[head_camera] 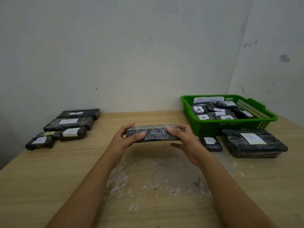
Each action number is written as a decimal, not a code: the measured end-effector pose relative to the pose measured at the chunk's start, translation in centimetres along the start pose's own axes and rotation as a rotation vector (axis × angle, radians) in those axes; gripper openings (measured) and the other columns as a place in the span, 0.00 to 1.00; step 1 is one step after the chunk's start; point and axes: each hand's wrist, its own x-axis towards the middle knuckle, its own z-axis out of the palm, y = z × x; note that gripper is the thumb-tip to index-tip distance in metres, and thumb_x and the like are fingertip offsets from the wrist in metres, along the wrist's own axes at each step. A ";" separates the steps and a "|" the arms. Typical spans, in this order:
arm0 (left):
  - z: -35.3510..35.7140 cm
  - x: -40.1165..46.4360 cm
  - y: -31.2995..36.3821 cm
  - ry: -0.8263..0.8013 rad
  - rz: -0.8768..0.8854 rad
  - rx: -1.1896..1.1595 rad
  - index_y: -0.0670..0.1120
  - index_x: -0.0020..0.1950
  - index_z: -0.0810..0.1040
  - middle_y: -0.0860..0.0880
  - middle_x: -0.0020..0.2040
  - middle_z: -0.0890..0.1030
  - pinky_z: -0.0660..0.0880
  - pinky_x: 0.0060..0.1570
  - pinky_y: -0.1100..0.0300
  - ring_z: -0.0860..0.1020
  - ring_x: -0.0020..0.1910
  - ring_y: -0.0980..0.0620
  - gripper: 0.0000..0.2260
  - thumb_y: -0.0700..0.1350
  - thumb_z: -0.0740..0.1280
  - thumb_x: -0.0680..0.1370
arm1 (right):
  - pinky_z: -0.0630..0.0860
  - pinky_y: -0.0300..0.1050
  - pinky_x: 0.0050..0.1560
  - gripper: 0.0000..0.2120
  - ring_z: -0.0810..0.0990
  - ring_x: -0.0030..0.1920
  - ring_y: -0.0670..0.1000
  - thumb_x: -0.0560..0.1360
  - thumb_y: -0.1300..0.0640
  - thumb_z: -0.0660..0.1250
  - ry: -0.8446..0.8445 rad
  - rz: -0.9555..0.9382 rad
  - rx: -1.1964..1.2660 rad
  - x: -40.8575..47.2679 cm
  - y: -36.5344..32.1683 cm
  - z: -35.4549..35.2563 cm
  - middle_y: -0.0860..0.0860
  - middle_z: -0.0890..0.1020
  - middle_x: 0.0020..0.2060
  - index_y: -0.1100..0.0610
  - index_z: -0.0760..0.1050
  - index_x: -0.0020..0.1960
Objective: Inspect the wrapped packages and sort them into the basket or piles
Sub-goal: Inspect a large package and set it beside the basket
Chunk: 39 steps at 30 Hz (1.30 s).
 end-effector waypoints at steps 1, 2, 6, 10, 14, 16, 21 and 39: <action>0.0 0.0 0.1 -0.006 -0.004 0.006 0.55 0.67 0.78 0.48 0.64 0.80 0.77 0.56 0.57 0.82 0.60 0.49 0.39 0.59 0.81 0.56 | 0.78 0.49 0.59 0.37 0.81 0.58 0.49 0.65 0.45 0.79 -0.002 -0.008 0.000 0.1 0.1 -0.1 0.52 0.78 0.60 0.53 0.68 0.68; 0.1 -0.1 0.2 -0.012 -0.009 0.005 0.54 0.67 0.78 0.48 0.64 0.80 0.78 0.55 0.58 0.82 0.59 0.49 0.39 0.59 0.81 0.56 | 0.78 0.48 0.57 0.36 0.82 0.57 0.50 0.64 0.45 0.78 -0.001 -0.027 -0.011 0.1 0.1 -0.2 0.52 0.79 0.59 0.53 0.68 0.68; 0.2 -0.1 -0.2 -0.040 -0.018 0.007 0.51 0.67 0.78 0.45 0.63 0.81 0.80 0.50 0.62 0.84 0.57 0.50 0.38 0.58 0.81 0.58 | 0.77 0.49 0.54 0.33 0.83 0.50 0.50 0.63 0.45 0.77 0.048 -0.092 -0.064 0.3 0.3 -0.6 0.54 0.82 0.53 0.54 0.73 0.65; 0.3 0.0 -0.4 -0.036 -0.010 0.013 0.49 0.68 0.77 0.45 0.62 0.81 0.79 0.49 0.63 0.84 0.54 0.53 0.40 0.58 0.80 0.57 | 0.77 0.51 0.55 0.30 0.84 0.51 0.50 0.66 0.44 0.80 0.022 -0.089 -0.108 0.3 0.2 -0.8 0.54 0.83 0.55 0.52 0.75 0.63; 0.3 0.1 -0.7 -0.007 0.013 0.065 0.50 0.68 0.77 0.46 0.62 0.81 0.81 0.55 0.59 0.84 0.54 0.54 0.41 0.61 0.80 0.56 | 0.78 0.55 0.60 0.33 0.84 0.55 0.51 0.64 0.42 0.81 0.021 -0.065 -0.194 0.1 0.3 -0.6 0.51 0.82 0.58 0.50 0.74 0.65; 0.4 0.2 -1.1 0.023 0.017 0.115 0.53 0.67 0.78 0.47 0.62 0.81 0.79 0.63 0.51 0.82 0.59 0.50 0.42 0.64 0.81 0.55 | 0.79 0.55 0.60 0.36 0.83 0.56 0.52 0.62 0.40 0.82 0.044 -0.047 -0.238 0.2 0.6 -0.5 0.51 0.81 0.59 0.50 0.73 0.64; 0.8 0.3 -1.8 0.063 0.018 0.165 0.55 0.64 0.79 0.49 0.61 0.81 0.78 0.65 0.45 0.81 0.60 0.48 0.45 0.71 0.81 0.50 | 0.79 0.60 0.61 0.36 0.84 0.56 0.56 0.58 0.40 0.82 0.101 -0.036 -0.235 0.5 1.1 -0.5 0.55 0.82 0.57 0.51 0.75 0.62; 0.6 0.3 -1.4 -0.023 0.016 0.112 0.55 0.64 0.82 0.46 0.65 0.80 0.79 0.64 0.48 0.82 0.60 0.47 0.35 0.63 0.81 0.58 | 0.76 0.49 0.57 0.47 0.78 0.58 0.49 0.48 0.26 0.78 0.134 -0.033 -0.396 0.5 1.3 -0.9 0.47 0.76 0.58 0.47 0.73 0.61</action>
